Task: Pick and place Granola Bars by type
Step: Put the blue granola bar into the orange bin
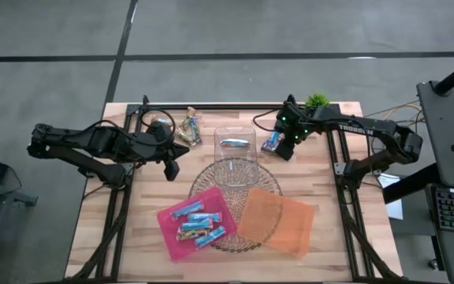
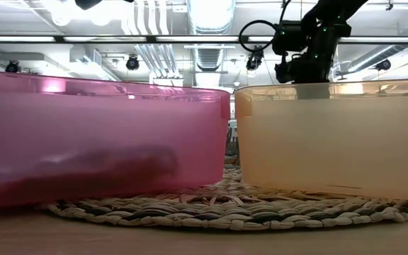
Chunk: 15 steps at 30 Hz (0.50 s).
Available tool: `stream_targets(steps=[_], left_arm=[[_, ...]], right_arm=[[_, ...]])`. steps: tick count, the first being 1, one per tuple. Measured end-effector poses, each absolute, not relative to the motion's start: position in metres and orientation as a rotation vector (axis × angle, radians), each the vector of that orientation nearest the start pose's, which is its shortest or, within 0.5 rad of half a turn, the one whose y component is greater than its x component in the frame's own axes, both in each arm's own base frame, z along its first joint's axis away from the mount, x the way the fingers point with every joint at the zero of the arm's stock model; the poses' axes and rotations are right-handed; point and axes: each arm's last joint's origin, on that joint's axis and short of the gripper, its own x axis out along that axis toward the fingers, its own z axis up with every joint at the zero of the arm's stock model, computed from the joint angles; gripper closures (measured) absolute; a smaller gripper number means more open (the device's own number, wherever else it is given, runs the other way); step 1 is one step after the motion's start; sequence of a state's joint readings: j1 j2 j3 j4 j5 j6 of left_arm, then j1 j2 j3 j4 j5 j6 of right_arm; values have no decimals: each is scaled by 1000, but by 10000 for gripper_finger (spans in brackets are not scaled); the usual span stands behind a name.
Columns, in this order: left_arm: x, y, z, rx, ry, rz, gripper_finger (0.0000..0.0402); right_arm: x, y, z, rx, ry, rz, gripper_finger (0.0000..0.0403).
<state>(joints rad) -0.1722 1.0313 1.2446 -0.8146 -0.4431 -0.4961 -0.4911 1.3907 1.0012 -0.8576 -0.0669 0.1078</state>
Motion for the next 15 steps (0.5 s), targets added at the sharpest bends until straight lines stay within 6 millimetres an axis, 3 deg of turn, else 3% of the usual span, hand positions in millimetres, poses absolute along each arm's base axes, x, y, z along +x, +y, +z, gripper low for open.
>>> stream_targets(steps=[6,15], left_arm=[[188,-20,387,-298,494,397,401],[188,-20,387,-298,494,397,401]], right_arm=[[224,-118,234,432,1191,-429,197],[224,-118,233,417,1198,-406,193]])
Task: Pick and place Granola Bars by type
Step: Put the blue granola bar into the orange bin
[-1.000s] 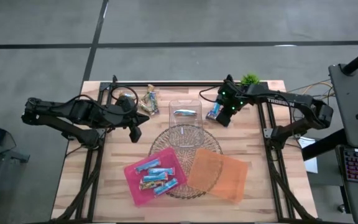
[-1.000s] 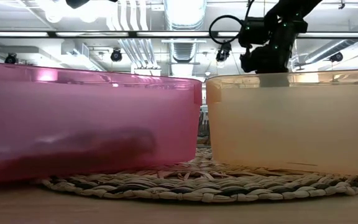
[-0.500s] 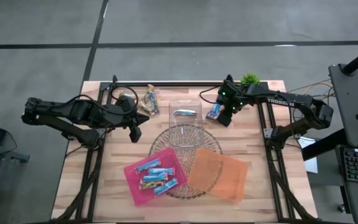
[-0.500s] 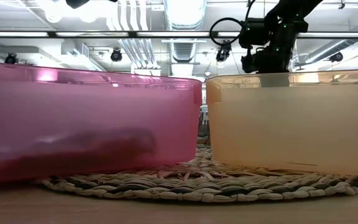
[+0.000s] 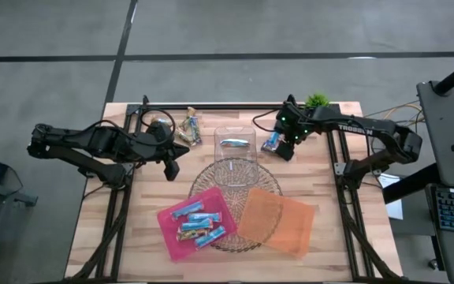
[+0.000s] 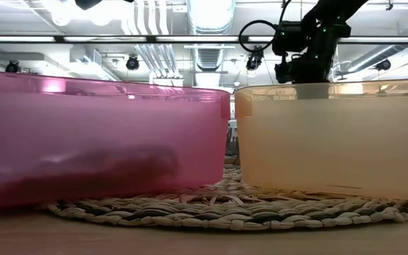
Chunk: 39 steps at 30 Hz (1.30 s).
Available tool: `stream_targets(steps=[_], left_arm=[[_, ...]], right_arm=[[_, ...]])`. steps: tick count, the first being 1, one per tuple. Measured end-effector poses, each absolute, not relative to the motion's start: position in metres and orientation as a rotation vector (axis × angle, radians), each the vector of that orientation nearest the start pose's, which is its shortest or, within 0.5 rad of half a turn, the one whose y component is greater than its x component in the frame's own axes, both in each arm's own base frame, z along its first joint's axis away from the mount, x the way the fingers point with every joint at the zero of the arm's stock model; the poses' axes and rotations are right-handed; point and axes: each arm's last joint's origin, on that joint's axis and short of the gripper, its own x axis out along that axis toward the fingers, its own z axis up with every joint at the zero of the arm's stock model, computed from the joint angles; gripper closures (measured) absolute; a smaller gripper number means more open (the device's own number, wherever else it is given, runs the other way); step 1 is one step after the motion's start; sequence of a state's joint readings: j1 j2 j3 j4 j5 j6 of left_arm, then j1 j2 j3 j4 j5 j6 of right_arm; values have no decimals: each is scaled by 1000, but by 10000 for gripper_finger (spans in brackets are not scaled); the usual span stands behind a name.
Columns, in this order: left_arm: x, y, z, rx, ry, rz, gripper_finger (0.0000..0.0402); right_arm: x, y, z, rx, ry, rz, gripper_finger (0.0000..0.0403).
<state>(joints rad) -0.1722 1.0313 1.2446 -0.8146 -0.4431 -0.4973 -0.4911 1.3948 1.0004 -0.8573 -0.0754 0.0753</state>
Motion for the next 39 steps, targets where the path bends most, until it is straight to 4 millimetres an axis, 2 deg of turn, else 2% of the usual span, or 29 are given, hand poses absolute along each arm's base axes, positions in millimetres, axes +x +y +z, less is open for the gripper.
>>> stream_targets(steps=[7,23,39], left_arm=[[188,-20,387,-298,494,397,401],[188,-20,387,-298,494,397,401],[188,-20,387,-298,495,398,401]], right_arm=[[231,-121,219,392,1260,-360,193],[247,-129,173,347,1434,-257,193],[256,-133,151,360,1470,-229,193]])
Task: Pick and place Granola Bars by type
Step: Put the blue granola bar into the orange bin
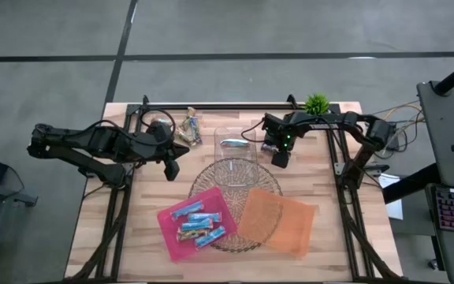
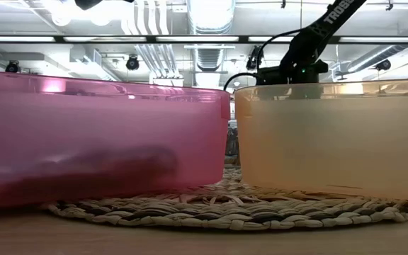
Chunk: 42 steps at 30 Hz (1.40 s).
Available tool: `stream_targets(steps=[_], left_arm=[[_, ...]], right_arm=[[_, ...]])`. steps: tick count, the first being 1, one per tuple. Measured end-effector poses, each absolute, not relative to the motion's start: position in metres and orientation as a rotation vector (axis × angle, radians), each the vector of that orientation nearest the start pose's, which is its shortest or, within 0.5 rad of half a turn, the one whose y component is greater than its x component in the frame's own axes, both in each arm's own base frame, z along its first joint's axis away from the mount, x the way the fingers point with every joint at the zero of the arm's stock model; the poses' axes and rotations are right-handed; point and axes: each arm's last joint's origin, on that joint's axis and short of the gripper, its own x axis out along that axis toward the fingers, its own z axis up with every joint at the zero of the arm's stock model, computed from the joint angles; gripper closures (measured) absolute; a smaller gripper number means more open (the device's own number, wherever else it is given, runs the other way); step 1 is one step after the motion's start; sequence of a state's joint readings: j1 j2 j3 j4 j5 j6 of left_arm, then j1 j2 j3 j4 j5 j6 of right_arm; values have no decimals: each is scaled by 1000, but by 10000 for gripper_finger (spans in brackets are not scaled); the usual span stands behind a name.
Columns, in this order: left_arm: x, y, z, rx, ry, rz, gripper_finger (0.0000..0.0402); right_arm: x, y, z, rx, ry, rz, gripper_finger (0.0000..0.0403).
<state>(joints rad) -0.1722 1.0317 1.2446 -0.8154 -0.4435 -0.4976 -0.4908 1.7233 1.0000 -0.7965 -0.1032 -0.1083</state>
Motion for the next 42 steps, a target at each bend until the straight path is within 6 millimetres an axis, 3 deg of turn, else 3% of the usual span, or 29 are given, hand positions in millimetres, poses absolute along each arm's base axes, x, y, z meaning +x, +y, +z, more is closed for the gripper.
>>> stream_targets(steps=[8,22,31,35,42], left_arm=[[188,-20,387,-293,495,400,401],[188,-20,387,-293,495,400,401],[188,-20,387,-293,495,400,401],[188,-20,387,-293,495,400,401],[188,-20,387,-289,495,399,401]], right_arm=[[256,-134,151,359,1467,-230,226],[254,-132,146,368,1459,-238,338],[252,-131,146,396,1471,-258,351],[250,-130,154,410,1481,-267,351],[248,-129,190,399,1446,-270,351]])
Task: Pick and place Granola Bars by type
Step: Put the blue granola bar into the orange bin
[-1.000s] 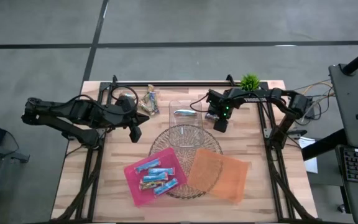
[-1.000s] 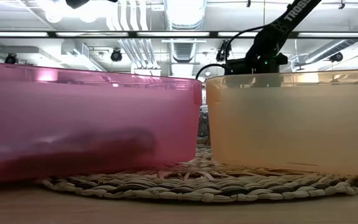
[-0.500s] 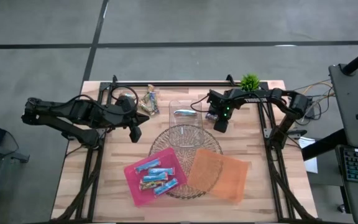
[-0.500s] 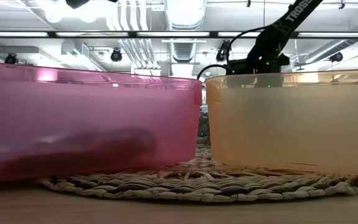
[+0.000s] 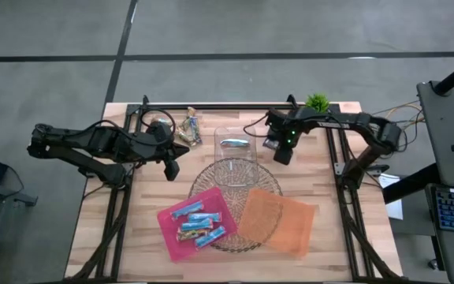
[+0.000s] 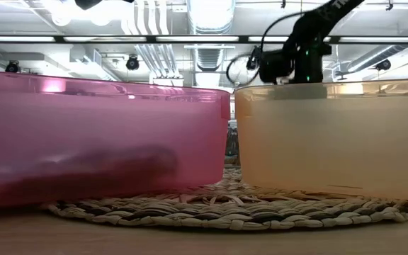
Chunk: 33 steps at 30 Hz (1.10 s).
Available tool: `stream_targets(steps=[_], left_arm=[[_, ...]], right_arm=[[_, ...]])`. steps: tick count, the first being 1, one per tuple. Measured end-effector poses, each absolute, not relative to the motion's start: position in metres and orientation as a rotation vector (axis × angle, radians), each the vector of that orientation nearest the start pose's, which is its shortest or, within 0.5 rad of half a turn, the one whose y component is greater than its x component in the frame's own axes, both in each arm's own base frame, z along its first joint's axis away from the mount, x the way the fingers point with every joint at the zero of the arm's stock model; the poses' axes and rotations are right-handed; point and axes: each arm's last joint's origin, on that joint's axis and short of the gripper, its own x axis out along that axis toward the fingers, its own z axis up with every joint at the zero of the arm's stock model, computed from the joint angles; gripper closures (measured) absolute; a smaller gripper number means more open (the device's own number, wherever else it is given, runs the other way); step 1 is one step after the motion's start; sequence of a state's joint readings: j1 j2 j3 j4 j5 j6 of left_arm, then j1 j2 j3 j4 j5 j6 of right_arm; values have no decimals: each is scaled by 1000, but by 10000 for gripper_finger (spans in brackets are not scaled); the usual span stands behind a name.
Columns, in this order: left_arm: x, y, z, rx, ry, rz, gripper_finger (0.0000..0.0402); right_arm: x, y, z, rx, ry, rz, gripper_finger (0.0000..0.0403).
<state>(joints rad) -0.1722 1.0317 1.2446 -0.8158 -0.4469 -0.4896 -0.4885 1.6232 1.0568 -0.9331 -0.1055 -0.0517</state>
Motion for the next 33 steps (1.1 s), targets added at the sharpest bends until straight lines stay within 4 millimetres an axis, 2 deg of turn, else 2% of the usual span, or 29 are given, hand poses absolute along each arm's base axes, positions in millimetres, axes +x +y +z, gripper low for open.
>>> stream_targets(steps=[13,18,23,33], left_arm=[[188,-20,387,-288,496,399,401],[188,-20,387,-272,499,394,401],[188,-20,387,-270,499,394,401],[188,-20,387,-270,500,393,401]], right_arm=[[242,-122,278,371,1256,-308,351],[238,-116,302,376,1179,-324,351],[233,-110,314,385,1134,-335,351],[231,-99,317,388,1141,-318,351]])
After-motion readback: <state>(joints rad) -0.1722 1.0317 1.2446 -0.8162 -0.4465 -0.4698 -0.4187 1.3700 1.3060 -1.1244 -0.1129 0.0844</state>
